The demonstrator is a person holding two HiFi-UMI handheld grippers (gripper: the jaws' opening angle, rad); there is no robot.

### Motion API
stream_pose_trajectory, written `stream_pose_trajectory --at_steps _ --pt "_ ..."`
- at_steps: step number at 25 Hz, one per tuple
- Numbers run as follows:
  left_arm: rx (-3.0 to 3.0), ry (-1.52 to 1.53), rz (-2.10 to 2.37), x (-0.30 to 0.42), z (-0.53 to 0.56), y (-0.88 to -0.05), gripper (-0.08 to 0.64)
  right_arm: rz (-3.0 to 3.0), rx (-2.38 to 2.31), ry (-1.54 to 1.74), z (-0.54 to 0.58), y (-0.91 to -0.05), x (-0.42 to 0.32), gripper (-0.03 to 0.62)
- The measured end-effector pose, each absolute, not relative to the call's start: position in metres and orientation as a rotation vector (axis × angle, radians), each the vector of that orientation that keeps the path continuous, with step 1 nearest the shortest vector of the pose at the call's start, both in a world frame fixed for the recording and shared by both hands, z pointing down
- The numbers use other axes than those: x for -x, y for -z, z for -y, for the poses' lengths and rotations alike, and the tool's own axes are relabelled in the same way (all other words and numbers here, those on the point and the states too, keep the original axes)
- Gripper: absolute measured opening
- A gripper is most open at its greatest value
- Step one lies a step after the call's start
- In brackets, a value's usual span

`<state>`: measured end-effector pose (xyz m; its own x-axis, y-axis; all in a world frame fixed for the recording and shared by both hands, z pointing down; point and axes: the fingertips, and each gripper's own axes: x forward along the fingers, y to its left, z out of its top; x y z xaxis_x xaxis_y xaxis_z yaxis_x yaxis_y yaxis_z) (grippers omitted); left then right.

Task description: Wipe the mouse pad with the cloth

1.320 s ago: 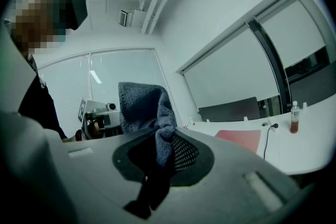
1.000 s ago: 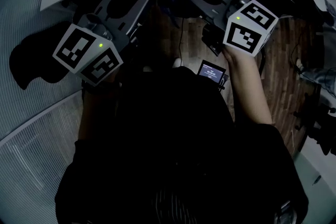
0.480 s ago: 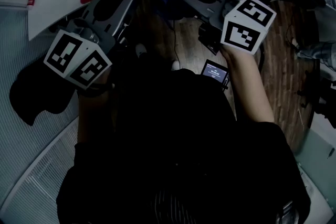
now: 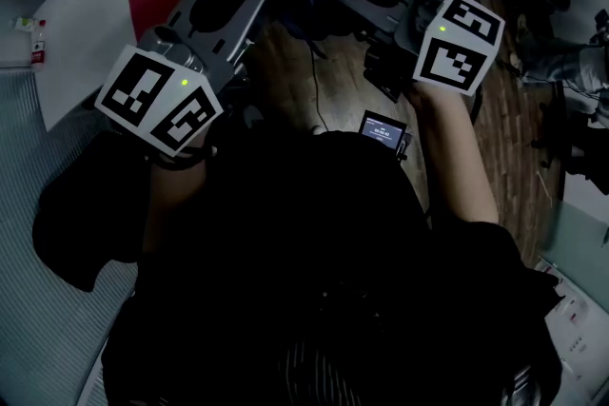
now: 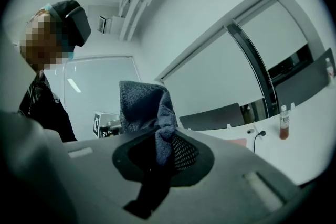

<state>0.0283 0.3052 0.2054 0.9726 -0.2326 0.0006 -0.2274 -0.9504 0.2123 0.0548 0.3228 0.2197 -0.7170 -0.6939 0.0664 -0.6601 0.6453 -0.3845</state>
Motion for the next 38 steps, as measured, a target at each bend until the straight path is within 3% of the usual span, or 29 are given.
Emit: stream_pose_trajectory --at_steps 9,14,22,38 --pt "-2.904 0.015 0.306 -0.011 -0.242 -0.185 0.008 -2.759 1.204 0.62 -0.261 -0.201 -0.042 0.038" --pt "-2.857 -0.004 0.297 0.049 -0.11 -0.159 0.008 -2.78 1.185 0.659 -0.128 -0.172 0.02 0.038" --pt "-2.79 0.033 0.404 0.114 -0.059 -0.168 0.008 -2.804 1.16 0.718 -0.083 -0.181 0.064 0.038" --pt "-2.792 0.017 0.587 0.117 0.002 -0.158 0.006 -2.863 0.939 0.673 0.003 -0.17 0.054 0.038"
